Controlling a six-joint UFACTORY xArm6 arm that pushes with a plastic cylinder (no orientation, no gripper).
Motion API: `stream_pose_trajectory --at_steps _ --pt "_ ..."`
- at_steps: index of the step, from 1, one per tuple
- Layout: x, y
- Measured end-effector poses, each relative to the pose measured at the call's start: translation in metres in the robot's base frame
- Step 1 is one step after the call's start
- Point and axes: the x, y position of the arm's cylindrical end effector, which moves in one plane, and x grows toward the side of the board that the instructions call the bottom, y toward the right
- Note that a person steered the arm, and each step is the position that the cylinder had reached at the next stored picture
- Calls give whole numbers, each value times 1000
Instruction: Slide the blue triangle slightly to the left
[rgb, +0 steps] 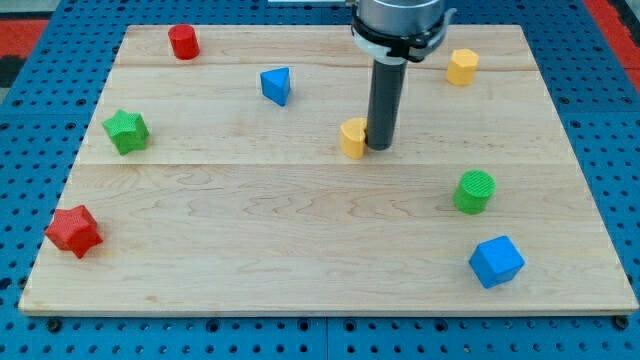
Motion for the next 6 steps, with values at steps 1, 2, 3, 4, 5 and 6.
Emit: stream_pose_trajectory --at_steps 1,2,3,4,5,6 --pt "-15 38" --pt "-74 16" --pt "-128 -16" --pt "-120 -80" --pt "-104 -95" --pt "-98 -102"
